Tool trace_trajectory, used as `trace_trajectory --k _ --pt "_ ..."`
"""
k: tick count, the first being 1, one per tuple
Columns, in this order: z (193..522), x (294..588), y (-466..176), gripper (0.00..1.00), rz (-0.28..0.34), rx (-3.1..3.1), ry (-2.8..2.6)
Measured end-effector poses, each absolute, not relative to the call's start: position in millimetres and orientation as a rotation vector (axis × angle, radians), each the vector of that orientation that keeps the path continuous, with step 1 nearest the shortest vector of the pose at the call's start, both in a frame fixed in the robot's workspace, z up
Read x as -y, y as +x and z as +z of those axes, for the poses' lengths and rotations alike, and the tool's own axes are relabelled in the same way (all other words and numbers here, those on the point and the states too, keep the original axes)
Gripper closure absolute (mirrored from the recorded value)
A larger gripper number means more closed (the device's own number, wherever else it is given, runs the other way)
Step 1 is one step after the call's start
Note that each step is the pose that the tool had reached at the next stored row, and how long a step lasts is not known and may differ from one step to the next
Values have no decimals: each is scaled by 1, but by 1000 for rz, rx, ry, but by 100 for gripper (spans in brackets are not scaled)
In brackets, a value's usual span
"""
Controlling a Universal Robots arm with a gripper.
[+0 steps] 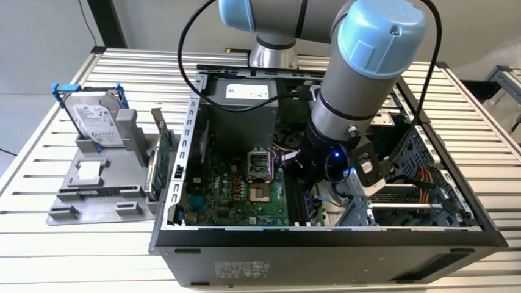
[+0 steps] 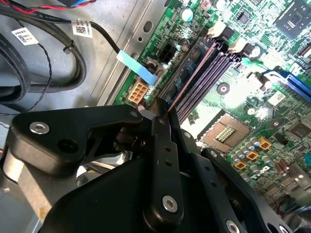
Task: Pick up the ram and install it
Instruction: 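Insert the ram into the slot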
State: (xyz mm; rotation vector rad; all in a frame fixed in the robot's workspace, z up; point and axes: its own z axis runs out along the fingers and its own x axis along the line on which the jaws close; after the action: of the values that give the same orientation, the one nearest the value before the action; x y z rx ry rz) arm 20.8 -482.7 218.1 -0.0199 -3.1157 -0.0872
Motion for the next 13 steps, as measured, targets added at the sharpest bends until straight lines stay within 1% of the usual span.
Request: trace_trajectory --k 13 --pt "222 483 17 100 -73 3121 -27"
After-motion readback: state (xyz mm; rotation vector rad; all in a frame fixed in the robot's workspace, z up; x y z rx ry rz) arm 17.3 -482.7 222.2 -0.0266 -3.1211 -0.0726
